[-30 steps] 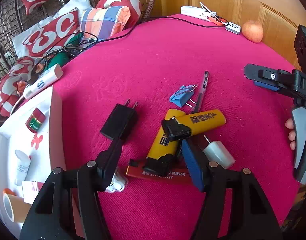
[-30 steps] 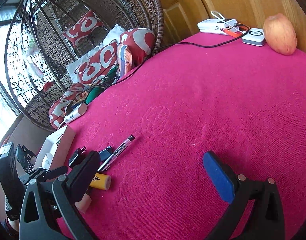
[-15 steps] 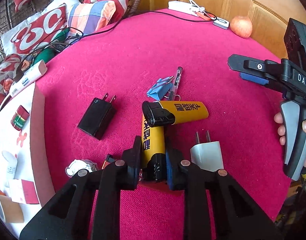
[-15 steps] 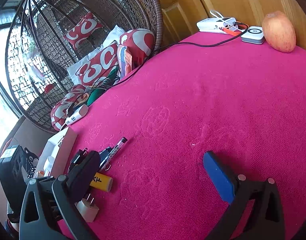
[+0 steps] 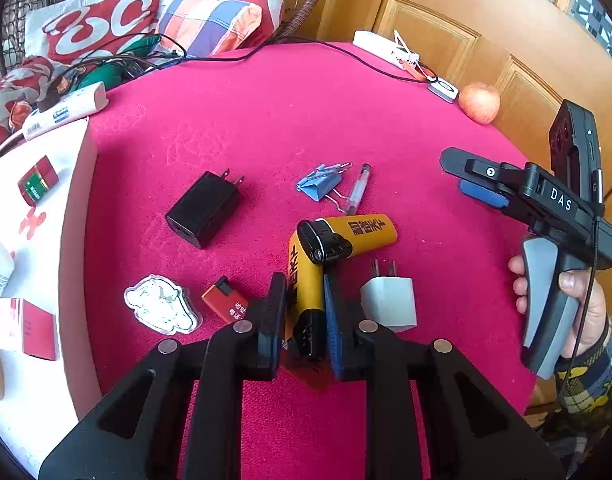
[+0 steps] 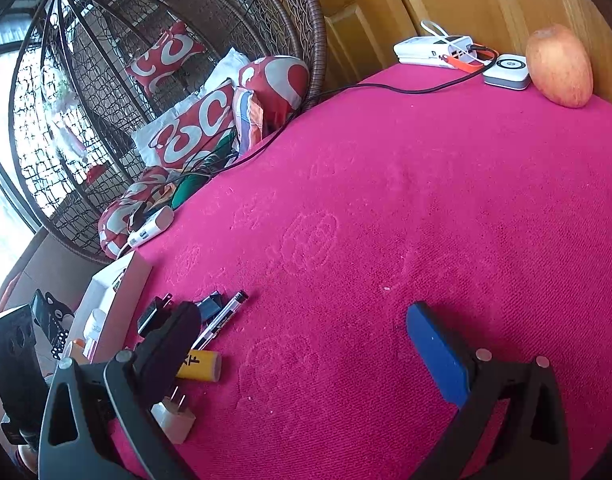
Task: Organize rigid objects
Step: 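Grasp the yellow marker with the left gripper while the right gripper grasps the white plug adapter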
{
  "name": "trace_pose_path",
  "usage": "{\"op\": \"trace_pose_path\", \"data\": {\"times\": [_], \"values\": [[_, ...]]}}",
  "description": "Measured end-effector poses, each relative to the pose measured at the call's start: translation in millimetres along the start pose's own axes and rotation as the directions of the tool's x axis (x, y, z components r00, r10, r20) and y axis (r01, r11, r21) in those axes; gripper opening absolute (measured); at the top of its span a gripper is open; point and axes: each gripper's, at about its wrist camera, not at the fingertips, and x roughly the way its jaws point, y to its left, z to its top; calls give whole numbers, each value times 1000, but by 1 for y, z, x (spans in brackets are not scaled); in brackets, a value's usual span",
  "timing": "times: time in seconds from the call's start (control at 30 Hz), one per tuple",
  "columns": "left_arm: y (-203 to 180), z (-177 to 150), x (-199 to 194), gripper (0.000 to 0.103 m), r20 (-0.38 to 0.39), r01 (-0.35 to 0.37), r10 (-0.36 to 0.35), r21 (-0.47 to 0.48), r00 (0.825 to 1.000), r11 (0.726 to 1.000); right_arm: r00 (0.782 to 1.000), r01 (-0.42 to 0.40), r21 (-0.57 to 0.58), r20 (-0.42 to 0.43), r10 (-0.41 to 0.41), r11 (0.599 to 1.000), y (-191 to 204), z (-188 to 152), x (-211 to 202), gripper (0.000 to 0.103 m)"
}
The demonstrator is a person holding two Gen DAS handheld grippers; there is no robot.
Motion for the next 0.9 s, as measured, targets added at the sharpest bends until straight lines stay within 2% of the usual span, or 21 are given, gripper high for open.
{"op": "trace_pose_path", "data": {"times": [0.27, 0.53, 0.63, 0.77, 0.83, 0.9], "values": [[1, 3, 14, 14, -38, -30, 30, 11, 999, 999, 1000, 4, -2, -1, -4, 1000, 0, 0, 0, 103], [4, 1, 12, 12, 12, -62, 62, -18, 998, 998, 1000, -12, -5, -4, 12, 1000, 0, 1, 0, 103], [14, -3, -5, 12, 55, -57, 60, -62, 997, 996, 996, -85, -105, -39, 82, 991, 16, -6, -6, 103], [24, -8, -32, 12, 115, -45, 57, -111, 992, 993, 977, -210, -332, -113, 182, 920, 60, -32, -17, 103], [24, -11, -43, 12, 142, -47, 63, -114, 988, 992, 973, -225, -431, -149, 178, 874, 81, -43, -16, 103], [22, -15, -53, 12, 162, -38, 55, -109, 985, 993, 974, -209, -521, -184, 131, 828, 99, -53, -8, 103]]}}
